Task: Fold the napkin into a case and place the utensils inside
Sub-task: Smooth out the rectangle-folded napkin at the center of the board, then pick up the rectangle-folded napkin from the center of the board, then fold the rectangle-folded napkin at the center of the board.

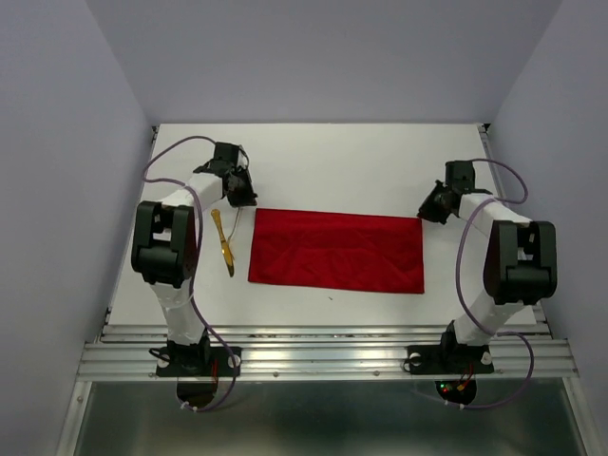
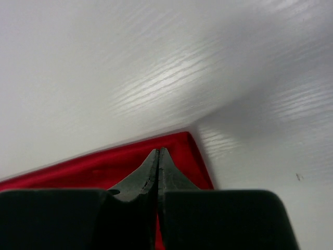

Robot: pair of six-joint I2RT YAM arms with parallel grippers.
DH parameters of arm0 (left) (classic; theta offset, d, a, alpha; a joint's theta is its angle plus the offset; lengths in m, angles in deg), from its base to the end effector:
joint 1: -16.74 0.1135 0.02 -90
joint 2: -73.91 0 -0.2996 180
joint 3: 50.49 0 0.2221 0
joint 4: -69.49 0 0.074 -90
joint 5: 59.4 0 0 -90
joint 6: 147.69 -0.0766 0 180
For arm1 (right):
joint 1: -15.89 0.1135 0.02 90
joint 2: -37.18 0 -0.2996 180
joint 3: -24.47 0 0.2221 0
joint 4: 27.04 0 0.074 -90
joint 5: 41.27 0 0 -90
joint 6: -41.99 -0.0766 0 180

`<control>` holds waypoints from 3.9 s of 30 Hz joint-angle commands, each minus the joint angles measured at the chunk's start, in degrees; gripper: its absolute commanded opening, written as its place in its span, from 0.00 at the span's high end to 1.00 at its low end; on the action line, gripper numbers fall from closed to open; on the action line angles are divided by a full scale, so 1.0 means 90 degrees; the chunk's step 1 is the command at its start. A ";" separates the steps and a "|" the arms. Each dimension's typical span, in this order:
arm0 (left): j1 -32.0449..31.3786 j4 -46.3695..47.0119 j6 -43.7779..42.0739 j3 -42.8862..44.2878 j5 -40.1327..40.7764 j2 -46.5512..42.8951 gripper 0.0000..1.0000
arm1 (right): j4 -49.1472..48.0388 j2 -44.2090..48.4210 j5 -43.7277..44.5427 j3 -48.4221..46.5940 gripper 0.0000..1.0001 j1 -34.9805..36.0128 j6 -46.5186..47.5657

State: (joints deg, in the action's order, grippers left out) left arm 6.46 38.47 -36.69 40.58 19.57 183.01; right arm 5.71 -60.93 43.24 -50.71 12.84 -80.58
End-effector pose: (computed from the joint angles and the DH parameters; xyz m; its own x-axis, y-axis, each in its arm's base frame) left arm 0.4175 -0.0906 0.2152 -0.8008 -0.2122 -0.5601 0.0124 0.9290 -0.3698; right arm 0.3514 -0.0114 0.1995 -0.6955 0.5737 -0.4326 0.4432 0.8164 0.3701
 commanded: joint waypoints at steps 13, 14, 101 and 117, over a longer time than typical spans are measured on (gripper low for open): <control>-0.0087 -0.0394 0.0041 -0.1453 0.0425 -0.2590 1.00 | 0.1158 0.1886 0.0035 0.0654 0.83 -0.0071 0.0631; -0.0117 -0.0394 0.0040 -0.1540 0.0424 -0.2610 1.00 | 0.1178 0.1945 0.0044 0.0751 0.83 -0.0071 0.0631; -0.0879 0.0651 0.0870 -0.2244 -0.0015 -0.0931 1.00 | 0.1296 0.0600 0.1890 -0.0936 0.99 0.4195 -0.1019; -0.0879 0.0749 0.0890 -0.2352 -0.0230 -0.1048 1.00 | 0.1305 -0.1462 0.1763 -0.3066 0.99 0.5505 -0.1029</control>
State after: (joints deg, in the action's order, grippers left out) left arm -1.15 45.81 -28.63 21.21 18.45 173.72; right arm 18.69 -72.08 59.13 -74.05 61.19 -89.68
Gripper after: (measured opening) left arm 0.025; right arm 0.018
